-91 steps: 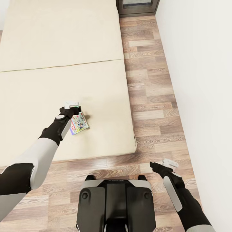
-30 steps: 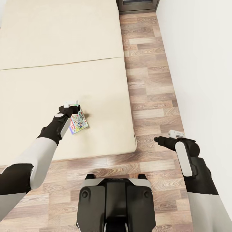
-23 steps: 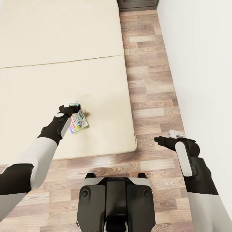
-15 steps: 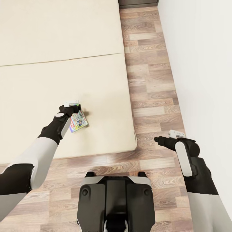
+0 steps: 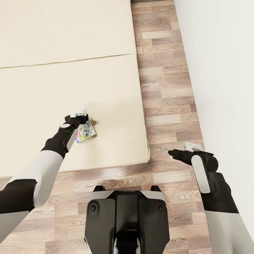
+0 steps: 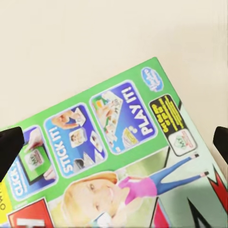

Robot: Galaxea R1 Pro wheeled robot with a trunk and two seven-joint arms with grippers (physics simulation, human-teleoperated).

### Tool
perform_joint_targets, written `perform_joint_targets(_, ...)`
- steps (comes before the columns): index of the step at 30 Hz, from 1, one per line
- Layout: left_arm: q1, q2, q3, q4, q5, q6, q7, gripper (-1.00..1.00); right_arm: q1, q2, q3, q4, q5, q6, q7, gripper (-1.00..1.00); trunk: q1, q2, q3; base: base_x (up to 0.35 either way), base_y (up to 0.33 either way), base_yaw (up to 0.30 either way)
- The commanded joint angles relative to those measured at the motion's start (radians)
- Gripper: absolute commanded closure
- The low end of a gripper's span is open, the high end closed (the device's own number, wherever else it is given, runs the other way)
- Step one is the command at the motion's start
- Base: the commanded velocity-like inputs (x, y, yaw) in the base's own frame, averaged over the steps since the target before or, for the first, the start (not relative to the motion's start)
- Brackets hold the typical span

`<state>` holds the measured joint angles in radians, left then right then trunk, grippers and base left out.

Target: Put all the toys in the child's room - the three board games (two on the bed and one on the table), the two jigsaw puzzles on the table, and the tennis ball on the table - inside the toy box on the table in the child's room.

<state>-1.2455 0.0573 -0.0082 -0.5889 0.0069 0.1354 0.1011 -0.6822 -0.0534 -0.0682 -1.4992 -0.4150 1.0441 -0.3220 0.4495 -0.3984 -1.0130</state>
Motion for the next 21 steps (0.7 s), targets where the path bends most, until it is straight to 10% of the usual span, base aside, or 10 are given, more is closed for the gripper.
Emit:
perform_joint_targets(1, 0.0, 0.0, -0.001, -0.002, 0.001, 0.006, 0.003, -1.0, 0.0, 0.0, 0.0, -0.001, -0.01, 0.003, -0.009, -1.0, 0.001, -0.002, -0.003, 0.0, 0.0, 0.0)
perform_joint_targets(21, -0.034, 0.005, -0.005, -0.018, 0.001, -0.004, 0.002, -1.0, 0.0, 0.003, 0.004, -0.001, -0.005, 0.003, -0.009, -1.0, 0.001, -0.002, -0.01, 0.0, 0.0, 0.0)
